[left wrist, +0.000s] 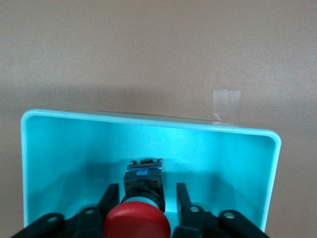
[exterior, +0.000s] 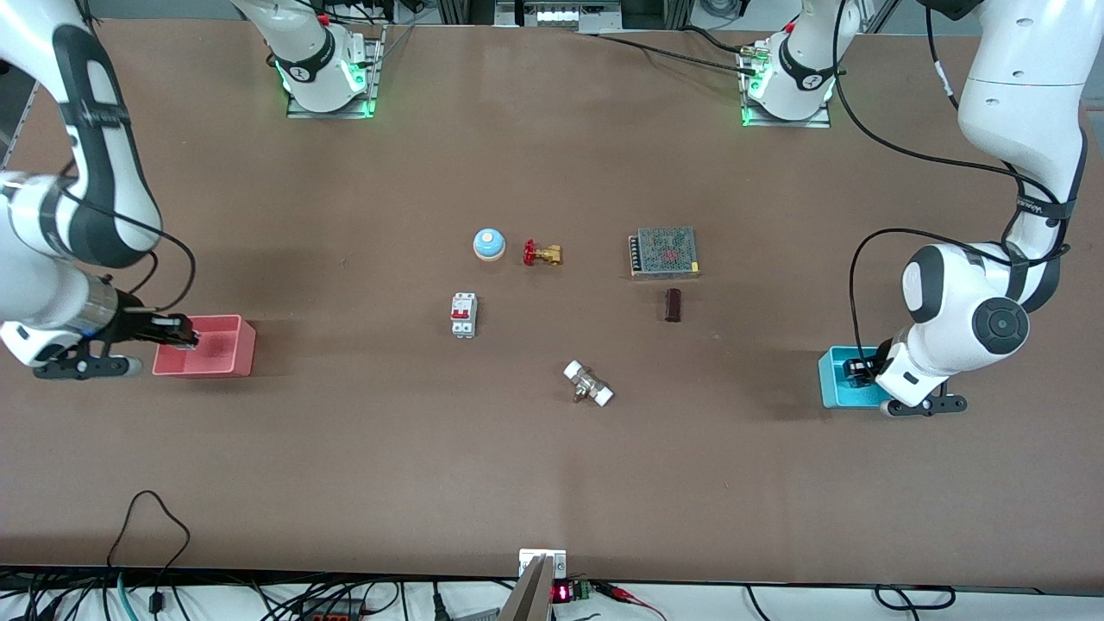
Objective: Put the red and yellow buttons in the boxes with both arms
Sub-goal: 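Lower the yellow button into the pink box while the left gripper releases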
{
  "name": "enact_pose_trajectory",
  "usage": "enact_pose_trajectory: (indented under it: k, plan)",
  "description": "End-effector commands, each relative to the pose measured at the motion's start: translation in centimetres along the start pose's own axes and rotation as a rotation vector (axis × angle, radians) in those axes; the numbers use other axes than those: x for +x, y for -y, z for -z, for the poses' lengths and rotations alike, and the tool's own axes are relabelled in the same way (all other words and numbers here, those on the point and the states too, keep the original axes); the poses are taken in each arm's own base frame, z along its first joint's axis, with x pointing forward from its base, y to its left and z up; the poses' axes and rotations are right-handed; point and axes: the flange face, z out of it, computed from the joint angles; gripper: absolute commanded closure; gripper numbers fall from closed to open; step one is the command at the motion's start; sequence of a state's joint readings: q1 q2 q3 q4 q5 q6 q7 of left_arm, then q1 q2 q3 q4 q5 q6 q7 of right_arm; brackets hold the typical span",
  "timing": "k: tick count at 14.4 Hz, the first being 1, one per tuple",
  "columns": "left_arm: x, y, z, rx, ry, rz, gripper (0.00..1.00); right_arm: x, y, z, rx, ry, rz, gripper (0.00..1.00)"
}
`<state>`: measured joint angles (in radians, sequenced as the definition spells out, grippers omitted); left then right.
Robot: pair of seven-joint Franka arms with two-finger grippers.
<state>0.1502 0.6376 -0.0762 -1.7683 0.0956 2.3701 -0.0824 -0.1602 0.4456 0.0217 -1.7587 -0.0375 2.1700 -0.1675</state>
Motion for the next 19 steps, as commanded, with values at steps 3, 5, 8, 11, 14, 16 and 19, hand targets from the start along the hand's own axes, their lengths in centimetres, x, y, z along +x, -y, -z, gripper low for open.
enact_pose_trajectory:
  k: [3, 5, 8, 11, 14, 16, 19]
  plan:
    - [0.2, 0.2, 2.6, 0.009, -0.009, -0.024, 0.00, 0.0, -1.3, -3.8, 0.003, 0.018, 0.004, 1.00]
    - [0.2, -0.4, 5.7, 0.012, -0.001, -0.028, 0.00, -0.2, -1.9, -5.0, 0.005, 0.027, -0.006, 1.00]
    - [0.7, -0.6, 11.1, 0.029, 0.053, -0.031, 0.00, -0.7, -2.9, -6.6, -0.001, 0.032, -0.013, 1.00]
    - [1.1, -1.8, 17.9, 0.022, 0.120, -0.034, 0.00, -0.8, -2.8, -8.0, 0.001, 0.040, -0.004, 1.00]
    - [0.6, -4.6, 23.9, 0.010, 0.179, -0.069, 0.00, -0.7, -2.8, -8.6, 0.001, 0.038, -0.004, 0.98]
    - [-0.6, -6.3, 28.0, 0.002, 0.185, -0.102, 0.00, -0.7, -2.8, -8.9, 0.003, 0.039, -0.006, 0.93]
    - [-2.9, -8.7, 32.9, 0.007, 0.138, -0.144, 0.00, -0.6, -2.7, -9.0, 0.001, 0.033, -0.008, 0.57]
